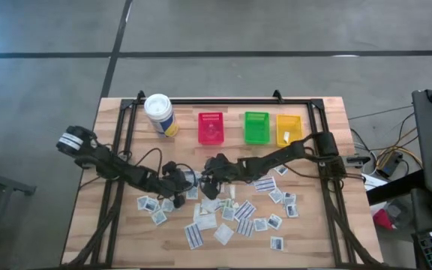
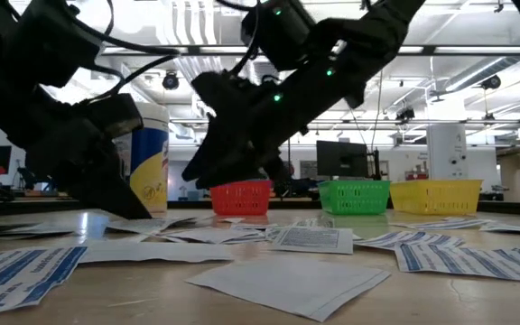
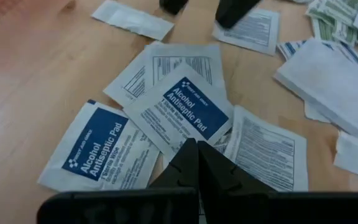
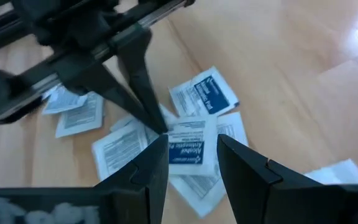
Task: Pick & Place First Aid Supplies
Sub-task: Put the alcohol pad in the green bin
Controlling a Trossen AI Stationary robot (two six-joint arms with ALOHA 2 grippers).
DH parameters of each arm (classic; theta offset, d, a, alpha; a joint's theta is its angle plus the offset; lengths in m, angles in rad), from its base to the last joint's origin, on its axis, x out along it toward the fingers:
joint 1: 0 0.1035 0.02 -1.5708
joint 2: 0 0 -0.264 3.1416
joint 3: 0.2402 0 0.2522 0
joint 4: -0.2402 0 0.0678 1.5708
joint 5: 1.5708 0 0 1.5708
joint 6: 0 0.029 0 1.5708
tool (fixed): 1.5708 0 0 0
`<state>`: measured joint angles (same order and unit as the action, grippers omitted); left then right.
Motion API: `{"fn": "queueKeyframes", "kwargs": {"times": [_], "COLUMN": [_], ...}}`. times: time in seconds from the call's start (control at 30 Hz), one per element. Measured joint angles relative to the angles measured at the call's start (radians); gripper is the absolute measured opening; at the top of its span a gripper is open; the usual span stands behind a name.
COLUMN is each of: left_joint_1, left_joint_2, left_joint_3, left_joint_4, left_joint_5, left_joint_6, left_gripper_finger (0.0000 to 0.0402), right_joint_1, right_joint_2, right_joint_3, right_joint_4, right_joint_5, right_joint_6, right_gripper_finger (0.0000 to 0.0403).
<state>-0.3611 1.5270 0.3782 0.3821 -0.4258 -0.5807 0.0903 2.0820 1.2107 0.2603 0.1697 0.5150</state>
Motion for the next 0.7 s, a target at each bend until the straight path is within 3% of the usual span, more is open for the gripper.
{"fn": "queueKeyframes", "kwargs": {"times": [0.4, 0.7], "left_joint_1": [0.000, 0.000], "left_joint_2": [0.009, 0.009], "left_joint_3": [-0.004, -0.005], "left_joint_4": [0.011, 0.011], "left_joint_5": [-0.002, -0.001], "left_joint_6": [-0.018, -0.020], "left_gripper_finger": [0.0000, 0.0000], "right_joint_1": [-0.066, -0.072], "right_joint_2": [0.085, 0.094], "right_joint_3": [0.057, 0.060], "right_joint_4": [-0.003, -0.048], "right_joint_5": [-0.217, -0.232], "right_joint_6": [0.087, 0.133], "right_gripper_finger": [0.0134, 0.0134]}}
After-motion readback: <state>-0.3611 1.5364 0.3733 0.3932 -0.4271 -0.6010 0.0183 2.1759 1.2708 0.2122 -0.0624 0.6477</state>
